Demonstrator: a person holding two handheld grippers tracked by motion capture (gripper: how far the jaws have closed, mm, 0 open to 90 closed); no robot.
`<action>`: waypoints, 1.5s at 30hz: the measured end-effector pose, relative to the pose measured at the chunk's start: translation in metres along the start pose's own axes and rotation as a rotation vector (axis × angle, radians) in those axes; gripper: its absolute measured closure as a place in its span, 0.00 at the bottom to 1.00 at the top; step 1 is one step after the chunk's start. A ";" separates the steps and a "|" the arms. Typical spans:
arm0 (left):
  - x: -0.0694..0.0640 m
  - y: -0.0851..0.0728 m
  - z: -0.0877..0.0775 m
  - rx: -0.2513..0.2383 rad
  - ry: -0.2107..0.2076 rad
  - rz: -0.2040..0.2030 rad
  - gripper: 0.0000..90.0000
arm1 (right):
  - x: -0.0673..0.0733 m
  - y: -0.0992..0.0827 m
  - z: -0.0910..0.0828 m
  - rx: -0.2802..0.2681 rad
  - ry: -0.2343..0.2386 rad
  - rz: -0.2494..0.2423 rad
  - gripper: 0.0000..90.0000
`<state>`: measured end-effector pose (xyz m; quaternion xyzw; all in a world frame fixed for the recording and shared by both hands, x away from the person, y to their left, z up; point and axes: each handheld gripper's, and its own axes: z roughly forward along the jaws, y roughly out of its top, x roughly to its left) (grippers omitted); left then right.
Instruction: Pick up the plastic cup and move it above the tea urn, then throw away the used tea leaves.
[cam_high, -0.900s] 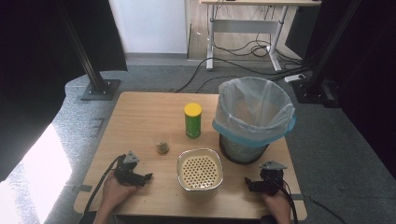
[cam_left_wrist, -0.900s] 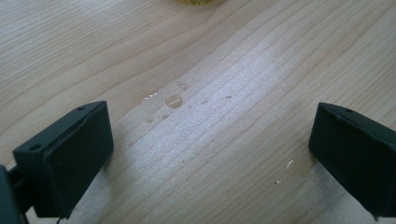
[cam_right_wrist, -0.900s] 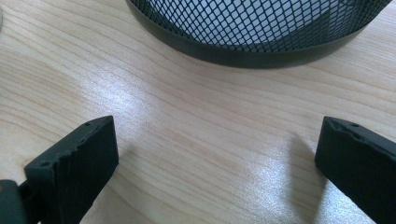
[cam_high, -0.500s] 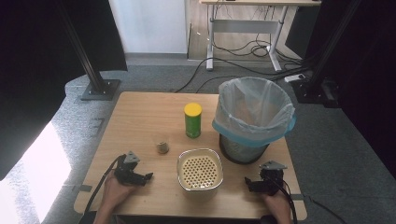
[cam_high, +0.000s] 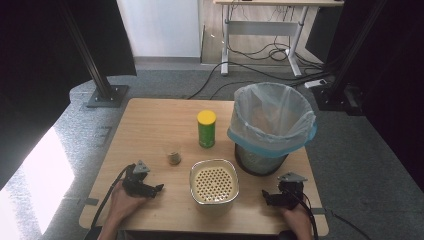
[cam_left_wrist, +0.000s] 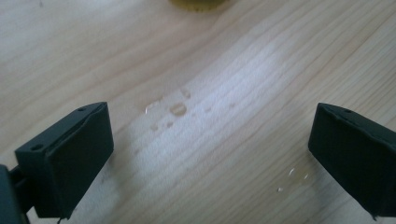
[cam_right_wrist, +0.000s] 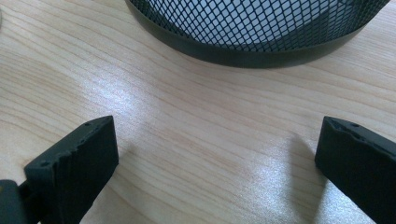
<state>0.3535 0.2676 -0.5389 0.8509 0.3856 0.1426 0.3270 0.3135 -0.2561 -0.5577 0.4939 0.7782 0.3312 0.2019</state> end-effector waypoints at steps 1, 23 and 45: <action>0.001 0.003 -0.001 -0.017 -0.014 -0.011 0.00 | 0.000 0.000 0.000 0.000 0.000 0.000 0.00; 0.010 0.051 0.013 -0.084 -0.041 -0.013 0.02 | 0.000 0.000 0.000 0.000 0.000 0.000 0.00; 0.012 0.088 0.042 -0.112 -0.083 0.021 0.10 | 0.000 0.000 0.000 -0.002 -0.001 -0.002 0.00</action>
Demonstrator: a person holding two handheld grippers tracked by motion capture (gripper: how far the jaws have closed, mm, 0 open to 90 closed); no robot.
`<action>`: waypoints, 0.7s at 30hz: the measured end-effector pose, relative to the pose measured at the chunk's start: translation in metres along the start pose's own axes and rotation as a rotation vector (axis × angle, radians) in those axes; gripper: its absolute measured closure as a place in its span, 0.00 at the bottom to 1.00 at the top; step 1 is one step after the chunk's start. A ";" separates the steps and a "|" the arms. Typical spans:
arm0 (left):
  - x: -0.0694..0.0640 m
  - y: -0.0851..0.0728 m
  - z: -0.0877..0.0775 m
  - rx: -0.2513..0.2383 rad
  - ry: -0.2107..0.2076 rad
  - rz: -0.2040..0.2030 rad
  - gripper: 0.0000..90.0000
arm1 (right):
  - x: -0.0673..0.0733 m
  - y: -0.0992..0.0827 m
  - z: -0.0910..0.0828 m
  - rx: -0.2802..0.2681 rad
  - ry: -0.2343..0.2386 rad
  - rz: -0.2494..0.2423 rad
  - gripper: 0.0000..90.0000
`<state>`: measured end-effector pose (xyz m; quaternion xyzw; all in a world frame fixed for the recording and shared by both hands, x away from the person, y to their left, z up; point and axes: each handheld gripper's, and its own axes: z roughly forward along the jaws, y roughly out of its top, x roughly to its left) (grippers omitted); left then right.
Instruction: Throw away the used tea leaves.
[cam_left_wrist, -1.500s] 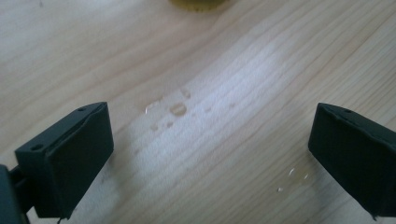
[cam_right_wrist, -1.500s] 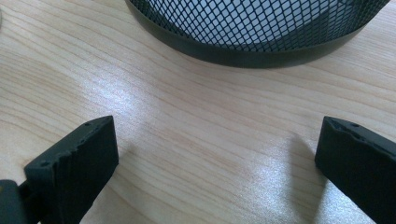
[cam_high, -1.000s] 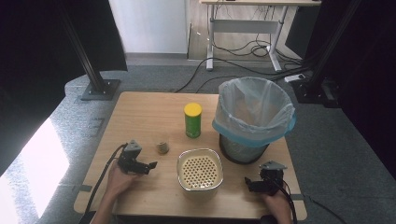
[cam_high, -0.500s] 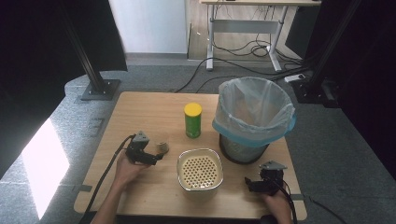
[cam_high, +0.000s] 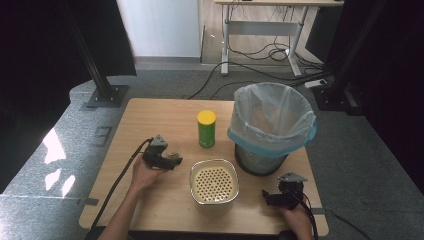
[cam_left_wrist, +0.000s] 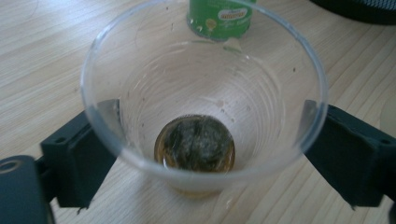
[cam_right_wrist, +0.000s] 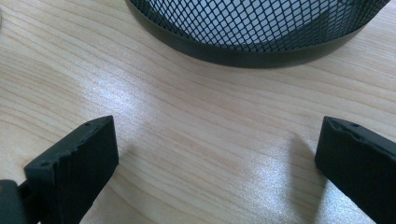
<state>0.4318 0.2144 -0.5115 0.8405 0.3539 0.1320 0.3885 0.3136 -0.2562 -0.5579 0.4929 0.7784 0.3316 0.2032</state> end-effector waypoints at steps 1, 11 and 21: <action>0.000 0.000 0.001 -0.007 -0.001 0.000 0.12 | 0.000 0.000 0.000 0.001 0.000 0.000 0.00; 0.002 -0.002 0.009 -0.024 -0.004 0.002 0.28 | 0.000 0.000 0.000 0.001 0.000 0.000 0.00; 0.000 -0.002 0.006 -0.023 0.005 0.021 0.40 | 0.000 0.000 0.000 0.001 0.000 0.000 0.00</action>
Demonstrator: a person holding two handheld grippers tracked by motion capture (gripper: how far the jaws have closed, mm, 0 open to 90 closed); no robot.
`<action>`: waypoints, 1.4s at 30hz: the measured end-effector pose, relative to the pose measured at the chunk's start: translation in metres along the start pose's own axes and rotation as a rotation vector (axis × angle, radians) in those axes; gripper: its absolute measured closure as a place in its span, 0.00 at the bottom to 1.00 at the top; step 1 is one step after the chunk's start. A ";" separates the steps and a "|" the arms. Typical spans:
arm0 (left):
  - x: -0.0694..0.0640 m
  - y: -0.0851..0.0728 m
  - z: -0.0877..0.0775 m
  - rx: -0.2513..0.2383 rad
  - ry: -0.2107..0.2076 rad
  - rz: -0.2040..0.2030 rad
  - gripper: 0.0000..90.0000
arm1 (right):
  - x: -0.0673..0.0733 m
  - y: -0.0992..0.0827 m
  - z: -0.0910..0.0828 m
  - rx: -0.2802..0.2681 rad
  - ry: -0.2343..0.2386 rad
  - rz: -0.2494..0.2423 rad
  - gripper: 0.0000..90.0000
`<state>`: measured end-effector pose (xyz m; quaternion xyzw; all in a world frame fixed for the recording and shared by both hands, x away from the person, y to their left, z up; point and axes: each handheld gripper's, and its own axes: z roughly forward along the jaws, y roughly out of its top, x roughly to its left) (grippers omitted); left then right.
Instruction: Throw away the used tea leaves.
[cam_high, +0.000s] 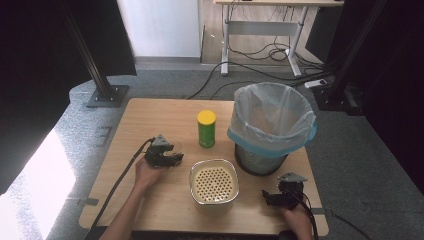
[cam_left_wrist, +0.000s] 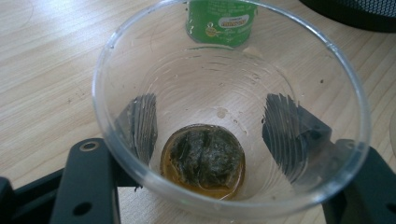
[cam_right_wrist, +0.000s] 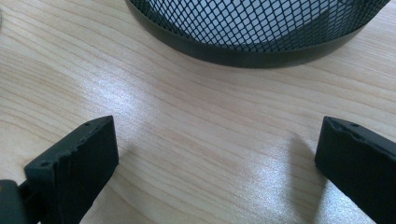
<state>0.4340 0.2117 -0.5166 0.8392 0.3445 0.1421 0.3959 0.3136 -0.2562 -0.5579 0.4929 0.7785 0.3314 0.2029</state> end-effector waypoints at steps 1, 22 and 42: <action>0.000 0.000 -0.001 -0.001 -0.002 0.001 0.41 | 0.000 0.000 0.000 -0.001 0.000 0.000 0.00; -0.009 0.022 -0.042 -0.027 0.016 0.082 0.41 | 0.000 0.000 0.000 0.000 0.000 0.000 0.00; -0.029 0.055 -0.074 -0.056 0.002 0.202 0.40 | 0.000 0.000 0.000 0.000 0.000 0.000 0.00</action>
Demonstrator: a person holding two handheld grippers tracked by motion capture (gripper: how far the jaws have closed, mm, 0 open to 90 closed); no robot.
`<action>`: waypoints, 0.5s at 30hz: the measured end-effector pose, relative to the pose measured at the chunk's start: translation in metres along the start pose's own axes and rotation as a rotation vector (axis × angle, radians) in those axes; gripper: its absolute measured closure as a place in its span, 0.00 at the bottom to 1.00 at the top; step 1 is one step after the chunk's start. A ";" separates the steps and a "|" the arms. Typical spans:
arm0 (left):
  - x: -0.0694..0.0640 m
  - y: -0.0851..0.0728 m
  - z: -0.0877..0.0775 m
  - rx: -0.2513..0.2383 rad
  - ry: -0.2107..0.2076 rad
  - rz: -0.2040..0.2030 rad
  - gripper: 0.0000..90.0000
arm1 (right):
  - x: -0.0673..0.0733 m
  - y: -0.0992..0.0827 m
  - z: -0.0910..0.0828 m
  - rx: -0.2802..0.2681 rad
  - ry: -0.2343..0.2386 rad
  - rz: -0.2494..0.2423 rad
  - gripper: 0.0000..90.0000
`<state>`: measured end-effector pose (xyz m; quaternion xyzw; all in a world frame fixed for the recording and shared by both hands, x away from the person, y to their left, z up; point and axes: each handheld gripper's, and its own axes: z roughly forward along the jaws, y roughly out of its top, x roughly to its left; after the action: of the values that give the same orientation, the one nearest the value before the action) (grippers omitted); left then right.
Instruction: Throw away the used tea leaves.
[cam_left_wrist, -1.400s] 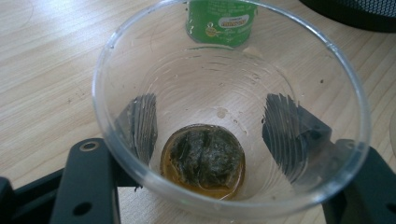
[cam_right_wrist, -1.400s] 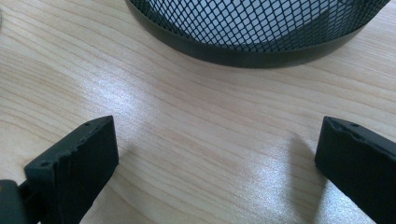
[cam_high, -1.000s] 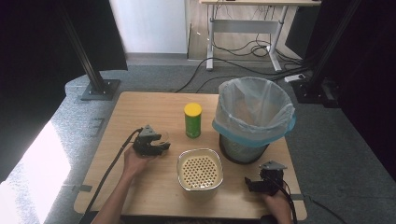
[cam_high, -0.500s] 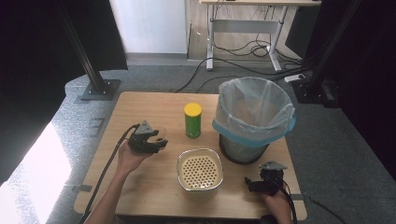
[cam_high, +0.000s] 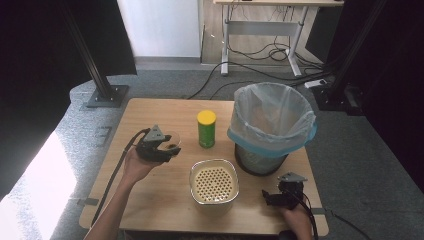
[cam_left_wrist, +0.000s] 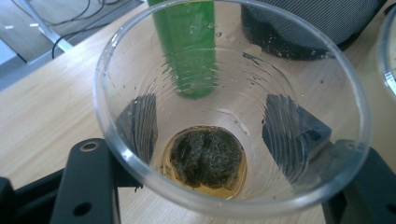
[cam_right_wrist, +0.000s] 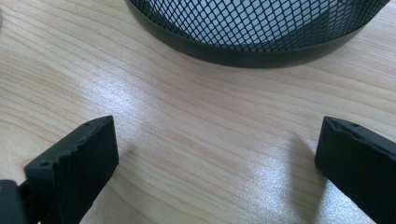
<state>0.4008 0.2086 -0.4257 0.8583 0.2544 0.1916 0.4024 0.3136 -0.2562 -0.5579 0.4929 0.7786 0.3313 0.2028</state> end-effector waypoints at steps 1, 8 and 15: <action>-0.002 0.003 -0.002 -0.004 0.002 0.016 0.40 | 0.000 0.000 0.000 0.000 0.000 0.000 0.00; -0.016 0.019 -0.007 -0.001 0.059 0.133 0.40 | 0.000 0.000 0.000 0.000 0.000 0.001 0.00; -0.029 0.035 -0.007 0.043 0.104 0.242 0.40 | 0.000 0.000 0.000 -0.001 -0.001 0.001 0.00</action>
<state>0.3839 0.1768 -0.3972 0.8799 0.1736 0.2776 0.3443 0.3136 -0.2562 -0.5579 0.4933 0.7780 0.3318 0.2033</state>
